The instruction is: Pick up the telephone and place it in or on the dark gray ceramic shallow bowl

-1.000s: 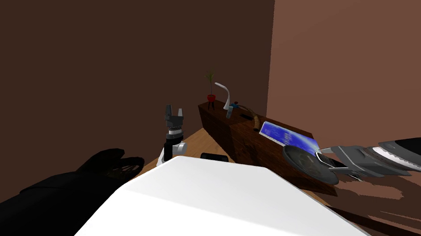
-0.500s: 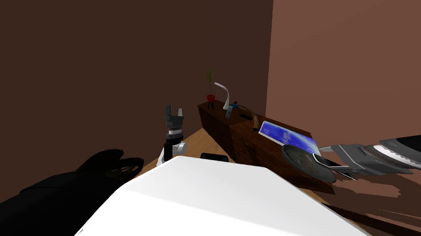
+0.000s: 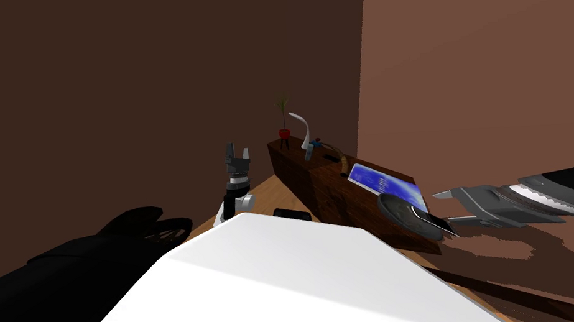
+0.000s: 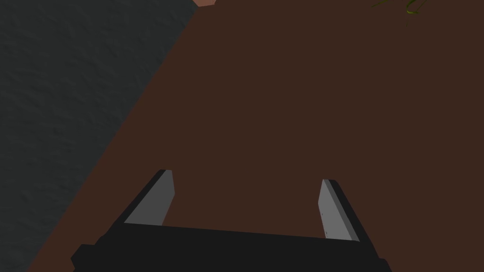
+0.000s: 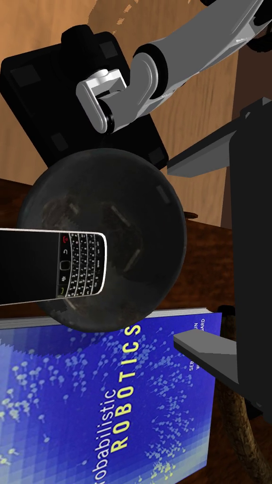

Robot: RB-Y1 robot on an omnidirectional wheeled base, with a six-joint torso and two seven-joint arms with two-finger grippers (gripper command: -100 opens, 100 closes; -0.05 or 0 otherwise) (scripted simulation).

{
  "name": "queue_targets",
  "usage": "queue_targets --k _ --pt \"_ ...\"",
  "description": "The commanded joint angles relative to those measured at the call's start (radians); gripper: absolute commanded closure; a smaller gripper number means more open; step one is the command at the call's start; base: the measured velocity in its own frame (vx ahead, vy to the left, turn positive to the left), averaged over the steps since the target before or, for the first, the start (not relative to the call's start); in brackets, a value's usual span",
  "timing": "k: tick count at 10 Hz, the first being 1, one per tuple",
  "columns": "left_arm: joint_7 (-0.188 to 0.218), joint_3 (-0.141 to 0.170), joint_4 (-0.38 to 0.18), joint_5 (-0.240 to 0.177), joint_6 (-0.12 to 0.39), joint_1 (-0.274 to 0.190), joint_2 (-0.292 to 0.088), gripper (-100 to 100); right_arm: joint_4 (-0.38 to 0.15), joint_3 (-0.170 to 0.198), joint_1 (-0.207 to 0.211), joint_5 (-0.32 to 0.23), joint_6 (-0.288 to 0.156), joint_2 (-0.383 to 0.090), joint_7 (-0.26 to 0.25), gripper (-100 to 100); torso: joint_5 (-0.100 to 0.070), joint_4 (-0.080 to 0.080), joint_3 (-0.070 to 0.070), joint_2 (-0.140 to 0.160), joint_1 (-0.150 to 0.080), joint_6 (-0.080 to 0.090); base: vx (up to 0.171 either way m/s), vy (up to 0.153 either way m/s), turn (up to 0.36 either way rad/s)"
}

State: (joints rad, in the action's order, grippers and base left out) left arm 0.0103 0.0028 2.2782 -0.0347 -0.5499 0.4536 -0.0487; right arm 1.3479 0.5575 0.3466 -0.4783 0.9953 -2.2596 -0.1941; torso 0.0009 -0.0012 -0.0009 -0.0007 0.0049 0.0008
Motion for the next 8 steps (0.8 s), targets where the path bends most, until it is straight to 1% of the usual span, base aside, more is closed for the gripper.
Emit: queue_targets --k 1,2,3,8 --pt "0.0 0.0 0.0 0.0 0.0 0.0 0.0 0 0.009 0.009 -0.018 0.016 0.017 -0.028 0.0 -100 0.0 0.0 0.0 0.0 0.0 0.0 -0.008 -0.026 -0.04" --pt "0.0 0.0 0.0 0.0 0.0 0.0 0.0 0 0.013 0.016 -0.019 0.014 0.006 -0.022 -0.001 -100 0.0 0.0 0.0 0.0 0.0 0.0 -0.003 -0.011 -0.006" --pt "0.0 0.0 0.0 0.0 0.0 0.0 0.0 0 0.015 0.018 -0.021 0.015 0.008 -0.025 -0.001 0 0.0 0.0 0.0 0.0 0.001 0.0 0.0 0.0 0.0" --pt "0.0 0.0 0.0 0.0 0.0 0.0 0.0 0 0.015 0.018 -0.021 0.015 0.008 -0.024 -0.001 0 0.0 0.0 0.0 -0.001 0.002 0.0 0.0 0.0 0.0"
